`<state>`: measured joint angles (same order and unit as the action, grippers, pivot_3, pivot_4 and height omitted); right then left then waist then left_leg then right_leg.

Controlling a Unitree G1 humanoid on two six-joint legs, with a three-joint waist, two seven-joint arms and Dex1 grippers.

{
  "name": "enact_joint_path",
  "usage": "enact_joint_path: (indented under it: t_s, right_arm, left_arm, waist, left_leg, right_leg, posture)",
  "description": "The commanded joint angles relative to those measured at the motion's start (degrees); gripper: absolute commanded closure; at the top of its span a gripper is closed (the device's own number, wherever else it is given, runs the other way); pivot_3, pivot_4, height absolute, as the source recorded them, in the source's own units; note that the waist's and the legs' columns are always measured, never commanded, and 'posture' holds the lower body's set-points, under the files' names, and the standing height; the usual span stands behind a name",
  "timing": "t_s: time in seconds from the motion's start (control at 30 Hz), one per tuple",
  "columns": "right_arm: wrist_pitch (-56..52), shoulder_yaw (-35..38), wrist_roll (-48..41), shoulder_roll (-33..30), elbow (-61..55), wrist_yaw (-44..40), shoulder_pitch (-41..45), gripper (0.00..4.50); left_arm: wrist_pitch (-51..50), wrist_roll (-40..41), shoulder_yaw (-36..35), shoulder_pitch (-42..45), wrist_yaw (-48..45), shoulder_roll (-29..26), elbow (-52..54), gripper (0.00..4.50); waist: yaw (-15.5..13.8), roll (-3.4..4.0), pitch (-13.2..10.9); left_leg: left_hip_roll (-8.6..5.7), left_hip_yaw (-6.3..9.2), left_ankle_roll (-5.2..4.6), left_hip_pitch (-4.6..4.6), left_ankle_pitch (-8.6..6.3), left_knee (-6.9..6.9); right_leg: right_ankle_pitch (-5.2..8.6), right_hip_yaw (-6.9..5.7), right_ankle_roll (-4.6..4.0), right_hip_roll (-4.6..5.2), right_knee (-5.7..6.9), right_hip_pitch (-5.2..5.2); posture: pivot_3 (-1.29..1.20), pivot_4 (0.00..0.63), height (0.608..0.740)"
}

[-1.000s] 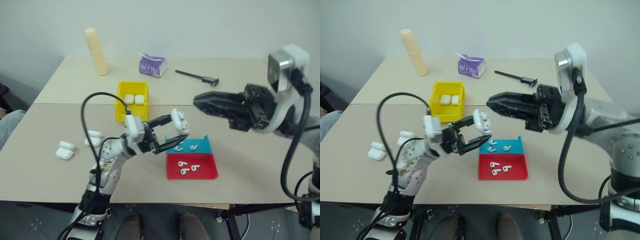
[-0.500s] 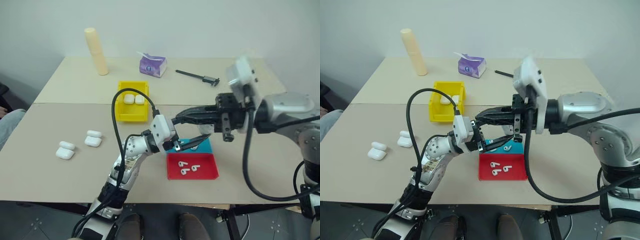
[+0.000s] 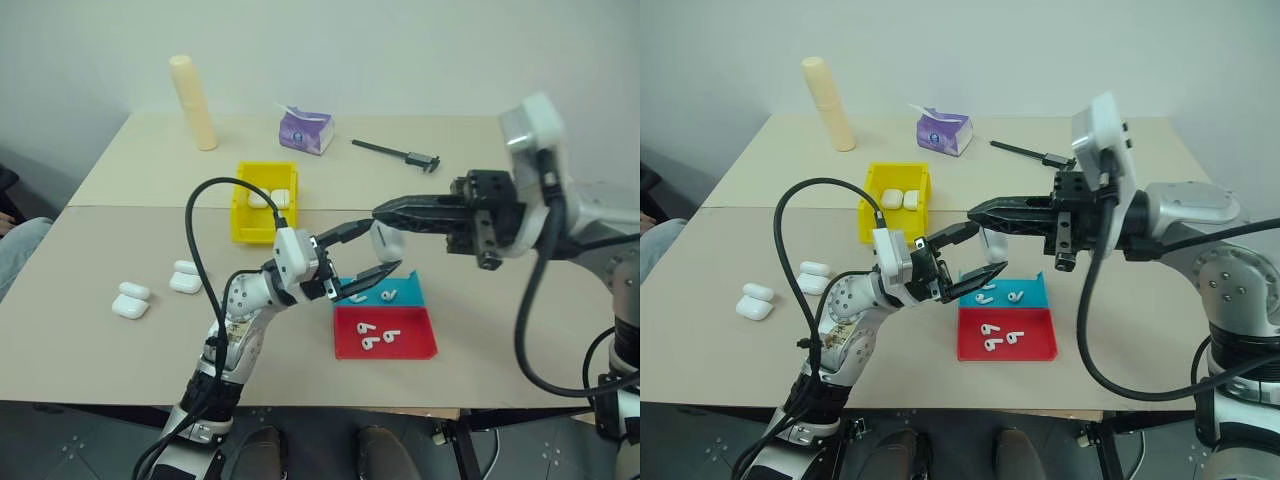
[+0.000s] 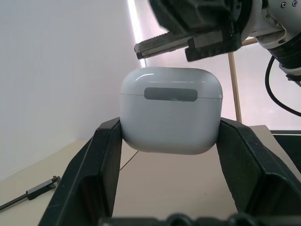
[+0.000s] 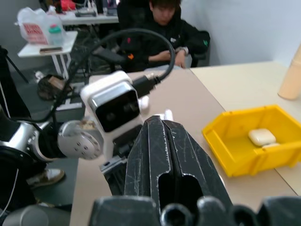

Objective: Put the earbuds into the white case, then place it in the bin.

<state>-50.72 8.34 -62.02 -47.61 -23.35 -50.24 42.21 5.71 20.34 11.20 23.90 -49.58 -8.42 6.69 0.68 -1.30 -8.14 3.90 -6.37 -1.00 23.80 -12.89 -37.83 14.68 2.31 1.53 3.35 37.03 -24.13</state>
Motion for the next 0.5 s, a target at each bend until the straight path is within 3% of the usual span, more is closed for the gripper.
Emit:
enact_joint_path:
  t_s: [0.03,0.1,0.2,0.3,0.5]
  right_arm:
    - [1.9,6.0,-3.5,0.9,-0.3,1.7,0.9,4.48]
    - [2.1,7.4,-2.7,1.1,-0.7,3.8,-0.8,4.48]
    - [2.1,8.6,-1.5,1.8,-1.2,6.7,-5.1,4.48]
    - [2.4,8.7,-0.3,2.9,-2.0,8.5,-10.5,4.48]
    - [3.9,4.4,5.2,3.6,-1.5,7.7,-14.7,4.48]
  left_arm:
    - [1.8,0.1,-3.0,0.4,3.7,0.6,1.5,1.76]
    - [-0.1,-1.8,-5.2,1.7,9.9,1.5,1.9,1.76]
    - [-15.9,-3.8,-9.0,7.4,24.1,2.0,4.2,1.76]
    - [-23.0,-10.8,-13.8,14.6,40.0,3.2,1.2,1.76]
    - [-30.8,-17.5,-14.6,22.0,46.3,-2.2,-12.6,1.76]
  waist:
    - [0.0,0.00,0.0]
    - [0.0,0.00,0.0]
    - [-0.2,-0.03,0.0]
    - [-0.3,-0.05,0.0]
    - [0.2,-0.02,0.0]
  left_leg:
    - [0.00,0.00,0.00,-0.01,0.00,0.00]
    - [0.00,0.01,0.00,-0.02,0.00,0.00]
    - [-0.01,0.07,0.00,-0.02,0.00,-0.02]
    - [-0.05,0.11,-0.02,0.01,0.02,-0.02]
    - [-0.06,0.06,-0.02,-0.02,0.02,0.01]
  right_leg:
    - [0.00,-0.01,0.00,0.00,0.00,0.01]
    - [-0.01,0.00,0.01,0.00,0.01,0.02]
    - [-0.01,-0.03,0.03,0.00,0.01,0.07]
    - [-0.04,-0.05,0.08,0.01,0.00,0.06]
    - [-0.04,0.00,0.10,-0.01,0.01,0.00]
  posture:
    - [0.00,0.150,0.740]
    - [0.00,0.150,0.740]
    - [0.00,0.150,0.740]
    - [0.00,0.150,0.740]
    - [0.00,0.150,0.740]
